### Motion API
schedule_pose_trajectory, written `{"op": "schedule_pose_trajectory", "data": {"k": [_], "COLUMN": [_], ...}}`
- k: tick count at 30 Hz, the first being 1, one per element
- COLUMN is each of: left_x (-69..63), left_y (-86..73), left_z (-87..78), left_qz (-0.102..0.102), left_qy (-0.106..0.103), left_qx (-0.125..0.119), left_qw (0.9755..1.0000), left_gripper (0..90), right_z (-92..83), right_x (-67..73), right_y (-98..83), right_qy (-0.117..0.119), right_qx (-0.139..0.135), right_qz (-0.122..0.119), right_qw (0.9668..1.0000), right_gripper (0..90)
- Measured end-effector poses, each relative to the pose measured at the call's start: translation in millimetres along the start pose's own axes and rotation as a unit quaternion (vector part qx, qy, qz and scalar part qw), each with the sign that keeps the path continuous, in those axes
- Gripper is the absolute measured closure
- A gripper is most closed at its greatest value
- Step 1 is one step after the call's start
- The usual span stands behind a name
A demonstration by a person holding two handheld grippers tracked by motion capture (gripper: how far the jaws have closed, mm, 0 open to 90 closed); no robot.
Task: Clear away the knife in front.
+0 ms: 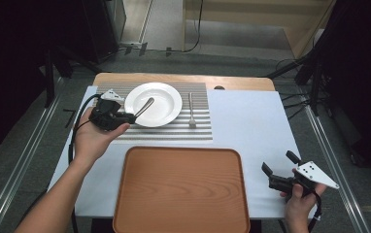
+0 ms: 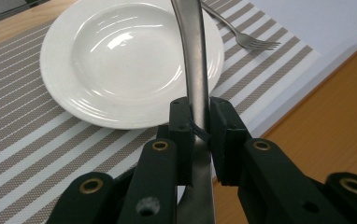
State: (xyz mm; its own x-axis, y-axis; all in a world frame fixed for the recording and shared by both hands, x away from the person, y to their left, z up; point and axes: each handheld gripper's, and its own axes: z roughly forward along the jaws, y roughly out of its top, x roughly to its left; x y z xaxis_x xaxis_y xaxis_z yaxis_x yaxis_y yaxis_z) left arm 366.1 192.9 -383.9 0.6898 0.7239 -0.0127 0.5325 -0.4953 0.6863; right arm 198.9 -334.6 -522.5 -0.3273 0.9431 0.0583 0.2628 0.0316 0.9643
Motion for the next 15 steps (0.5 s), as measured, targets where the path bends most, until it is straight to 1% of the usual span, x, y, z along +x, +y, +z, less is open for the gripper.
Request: {"op": "schedule_pose_trajectory", "data": {"k": [1, 2, 3, 4, 5, 6, 7, 9, 10, 11, 14, 15], "left_x": [0.0, -5.9, -5.9, -11.6, -11.6, -16.2, -16.2, -20.7, -24.5, -24.5, -32.0, -32.0], "left_y": [0.0, -2.0, -2.0, -4.6, -4.6, -7.3, -7.3, -10.4, -13.8, -13.8, -20.3, -20.3], "left_z": [0.0, 0.1, 0.1, -0.1, -0.1, -0.5, -0.5, -1.4, -2.1, -2.1, -4.7, -4.7], "left_qz": [0.0, 0.005, 0.005, 0.011, 0.011, 0.012, 0.012, 0.015, 0.018, 0.018, 0.02, 0.02], "left_qy": [0.0, -0.005, -0.005, -0.006, -0.006, -0.012, -0.012, -0.015, -0.018, -0.018, -0.024, -0.024], "left_qx": [0.0, 0.001, 0.001, 0.0, 0.0, -0.002, -0.002, -0.002, -0.006, -0.006, -0.012, -0.012], "left_qw": [1.0, 1.0, 1.0, 0.9999, 0.9999, 0.9999, 0.9999, 0.9998, 0.9997, 0.9997, 0.9994, 0.9994], "left_gripper": [79.9, 79.8, 79.8, 79.9, 79.9, 79.8, 79.8, 79.8, 79.8, 79.8, 79.8, 79.8], "right_z": [0.0, 0.1, 0.1, -0.1, -0.2, -0.3, -0.3, -0.3, -0.3, -0.3, -0.4, -0.4], "right_x": [0.0, 0.0, 0.0, 0.0, -0.1, -0.2, -0.2, -0.2, -0.2, -0.2, -0.2, -0.2], "right_y": [0.0, 0.0, 0.0, 0.0, -0.1, -0.1, -0.1, -0.1, -0.1, -0.1, -0.1, -0.1], "right_qy": [0.0, 0.0, 0.0, 0.0, 0.0, 0.0, 0.0, 0.0, 0.0, 0.0, 0.001, 0.001], "right_qx": [0.0, 0.0, 0.0, 0.0, 0.0, 0.0, 0.0, 0.0, 0.0, 0.0, -0.001, -0.001], "right_qz": [0.0, 0.0, 0.0, 0.001, 0.001, 0.002, 0.002, 0.002, 0.002, 0.002, 0.002, 0.002], "right_qw": [1.0, 1.0, 1.0, 1.0, 1.0, 1.0, 1.0, 1.0, 1.0, 1.0, 1.0, 1.0], "right_gripper": [0.0, 0.0, 0.0, 0.0, 0.0, 0.0, 0.0, 0.0, 0.0, 0.0, 0.0, 0.0]}}
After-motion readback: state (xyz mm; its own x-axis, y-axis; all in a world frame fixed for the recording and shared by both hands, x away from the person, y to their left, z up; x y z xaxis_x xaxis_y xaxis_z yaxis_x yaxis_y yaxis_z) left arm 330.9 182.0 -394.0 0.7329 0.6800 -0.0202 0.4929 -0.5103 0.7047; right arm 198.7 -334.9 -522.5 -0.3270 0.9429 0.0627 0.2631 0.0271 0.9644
